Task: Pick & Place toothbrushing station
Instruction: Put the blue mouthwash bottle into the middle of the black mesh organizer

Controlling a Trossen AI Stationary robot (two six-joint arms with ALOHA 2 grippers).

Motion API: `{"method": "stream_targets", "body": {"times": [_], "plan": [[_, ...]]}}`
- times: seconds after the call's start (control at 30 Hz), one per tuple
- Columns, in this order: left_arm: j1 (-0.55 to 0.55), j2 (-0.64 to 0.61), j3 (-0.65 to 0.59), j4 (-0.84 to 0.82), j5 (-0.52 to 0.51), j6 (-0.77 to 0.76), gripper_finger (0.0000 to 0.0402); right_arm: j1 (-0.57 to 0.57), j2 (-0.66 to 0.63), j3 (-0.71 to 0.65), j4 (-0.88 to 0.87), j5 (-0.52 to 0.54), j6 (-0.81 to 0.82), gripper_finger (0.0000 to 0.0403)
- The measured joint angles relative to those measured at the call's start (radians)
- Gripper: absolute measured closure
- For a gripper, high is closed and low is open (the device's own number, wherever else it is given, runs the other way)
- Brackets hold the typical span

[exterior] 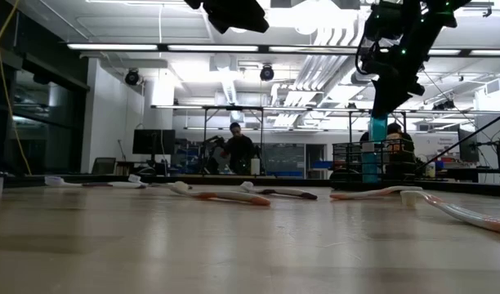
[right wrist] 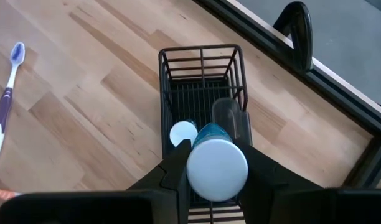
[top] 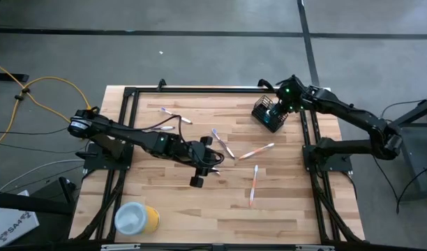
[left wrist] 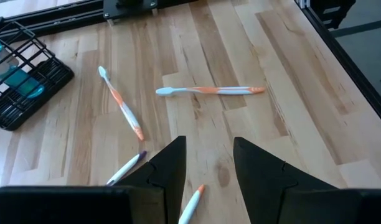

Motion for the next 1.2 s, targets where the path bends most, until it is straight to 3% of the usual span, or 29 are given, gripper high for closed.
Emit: {"method": "stream_targets", "body": {"times": [1.2], "plan": [[0.0, 0.0, 0.0, 0.0, 0.0, -0.003, 0.0272, 0.0, 0.011, 0.001, -0.013, -0.005, 0.009, 0.0316]]}}
